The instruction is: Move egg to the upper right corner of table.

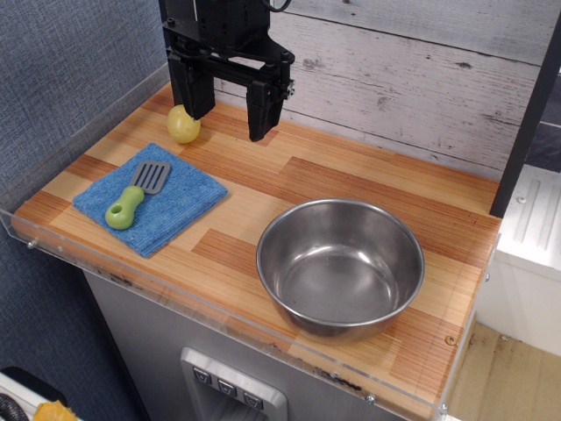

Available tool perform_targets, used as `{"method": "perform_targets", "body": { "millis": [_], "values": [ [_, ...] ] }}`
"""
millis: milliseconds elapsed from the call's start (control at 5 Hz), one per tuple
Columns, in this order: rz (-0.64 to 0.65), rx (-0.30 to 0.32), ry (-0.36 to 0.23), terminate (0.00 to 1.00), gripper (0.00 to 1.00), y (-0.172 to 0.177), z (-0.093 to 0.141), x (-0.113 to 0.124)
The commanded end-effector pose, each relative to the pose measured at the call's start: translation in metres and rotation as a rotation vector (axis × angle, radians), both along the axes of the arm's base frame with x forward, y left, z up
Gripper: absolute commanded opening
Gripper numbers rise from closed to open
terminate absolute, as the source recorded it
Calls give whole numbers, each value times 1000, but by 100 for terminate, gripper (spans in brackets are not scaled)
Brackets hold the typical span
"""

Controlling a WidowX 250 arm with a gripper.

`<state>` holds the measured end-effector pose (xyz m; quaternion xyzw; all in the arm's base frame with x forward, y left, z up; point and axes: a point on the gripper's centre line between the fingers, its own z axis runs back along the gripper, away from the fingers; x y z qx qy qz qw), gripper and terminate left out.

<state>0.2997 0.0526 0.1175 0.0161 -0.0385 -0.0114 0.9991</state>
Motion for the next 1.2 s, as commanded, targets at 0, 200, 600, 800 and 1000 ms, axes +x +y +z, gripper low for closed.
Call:
{"method": "perform_targets", "body": {
  "millis": [0,200,600,800,1000],
  "values": [
    [0,0,0,0,100,0,0,0],
    [60,-93,25,0,100,18,-7,4],
    [154,-110,-16,0,100,65,-9,16],
    [228,-130,-53,0,100,95,-18,29],
    [247,-95,-58,0,100,114,-30,46]
  ]
}}
